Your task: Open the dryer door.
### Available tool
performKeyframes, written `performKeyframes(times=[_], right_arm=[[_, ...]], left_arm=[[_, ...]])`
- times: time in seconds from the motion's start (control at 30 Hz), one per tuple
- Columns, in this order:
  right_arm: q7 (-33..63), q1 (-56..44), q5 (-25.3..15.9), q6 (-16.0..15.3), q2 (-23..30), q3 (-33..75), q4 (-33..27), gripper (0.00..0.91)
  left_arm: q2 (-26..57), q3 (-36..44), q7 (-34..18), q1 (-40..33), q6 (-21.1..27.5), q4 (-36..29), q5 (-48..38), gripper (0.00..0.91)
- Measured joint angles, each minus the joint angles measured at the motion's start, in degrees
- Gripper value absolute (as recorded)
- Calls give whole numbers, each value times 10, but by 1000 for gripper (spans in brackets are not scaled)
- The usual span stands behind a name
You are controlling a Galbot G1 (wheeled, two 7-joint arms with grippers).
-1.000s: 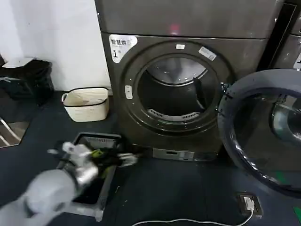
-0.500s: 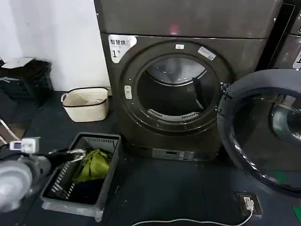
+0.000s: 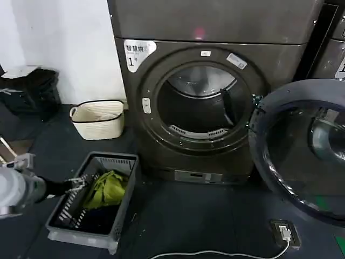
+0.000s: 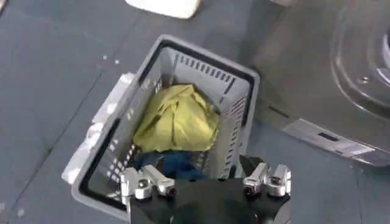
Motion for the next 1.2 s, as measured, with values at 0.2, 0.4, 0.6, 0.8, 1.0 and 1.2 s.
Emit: performKeyframes(times=[0.2,0.4,0.6,0.8,1.0,1.2], right_arm=[[-1,0,5,8,0,-3,1,907],[14,2,5,-5,0,-3,-3,907],[35,-3,10,-17,0,8,-10,907],[50,-12,31,-13,0,10,-15,907],[62,-17,33,4,0,5,-24,907],[59,-16,31,6,0,5,-32,907]], left_arm=[[3,0,-4,-5,0,12,-20,907],[2,2,-5,-8,0,19,-23,907],[-1,9,-5,-12,0,26,-19,907],[-4,12,-5,-12,0,28,-14,907],[-5,12,-5,-12,0,30,-13,907],[-3,12,-5,-15,0,32,-15,907]])
